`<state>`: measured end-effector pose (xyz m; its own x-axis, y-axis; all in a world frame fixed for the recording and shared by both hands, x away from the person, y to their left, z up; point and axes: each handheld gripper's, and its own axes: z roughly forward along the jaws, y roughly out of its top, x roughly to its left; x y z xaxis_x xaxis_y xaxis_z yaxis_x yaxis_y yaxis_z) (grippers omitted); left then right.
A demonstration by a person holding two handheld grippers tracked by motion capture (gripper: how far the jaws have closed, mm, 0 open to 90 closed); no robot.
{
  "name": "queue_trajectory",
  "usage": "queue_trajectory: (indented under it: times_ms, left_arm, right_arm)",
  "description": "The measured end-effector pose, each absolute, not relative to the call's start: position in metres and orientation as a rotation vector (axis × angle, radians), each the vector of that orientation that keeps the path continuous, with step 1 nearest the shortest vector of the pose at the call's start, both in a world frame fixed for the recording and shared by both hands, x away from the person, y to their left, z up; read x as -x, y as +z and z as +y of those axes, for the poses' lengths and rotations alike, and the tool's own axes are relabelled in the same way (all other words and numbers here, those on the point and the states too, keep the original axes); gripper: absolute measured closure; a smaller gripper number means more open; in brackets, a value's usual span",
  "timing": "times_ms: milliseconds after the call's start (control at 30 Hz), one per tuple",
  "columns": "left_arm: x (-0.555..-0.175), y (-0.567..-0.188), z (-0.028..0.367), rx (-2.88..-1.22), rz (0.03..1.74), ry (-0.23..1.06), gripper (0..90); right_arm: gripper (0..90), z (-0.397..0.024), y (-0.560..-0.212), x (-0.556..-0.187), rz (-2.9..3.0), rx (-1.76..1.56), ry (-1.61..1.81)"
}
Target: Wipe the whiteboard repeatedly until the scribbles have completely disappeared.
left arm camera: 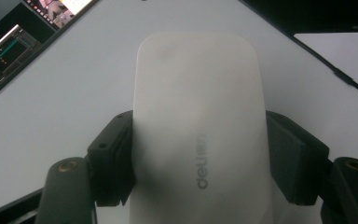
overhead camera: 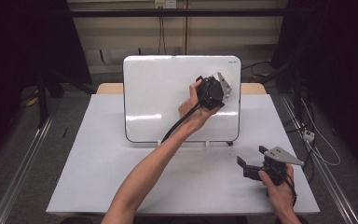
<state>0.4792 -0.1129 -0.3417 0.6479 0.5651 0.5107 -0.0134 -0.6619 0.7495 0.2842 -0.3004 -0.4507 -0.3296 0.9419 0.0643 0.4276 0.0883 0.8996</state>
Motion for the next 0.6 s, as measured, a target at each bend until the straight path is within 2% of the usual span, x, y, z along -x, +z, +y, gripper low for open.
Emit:
queue_trajectory:
  times_ms: [267, 600]
  left_arm:
    - [-0.471, -0.344, -0.1, -2.133, 0.379, 0.731, 31.1]
    - [-0.448, -0.332, -0.062, -2.002, 0.396, 0.74, 31.1]
  right_arm:
    - [5.3, -0.3, -0.451, -0.284, 1.82, -1.345, 1.202]
    - [5.3, -0.3, -0.451, -0.283, 1.821, -1.34, 1.204]
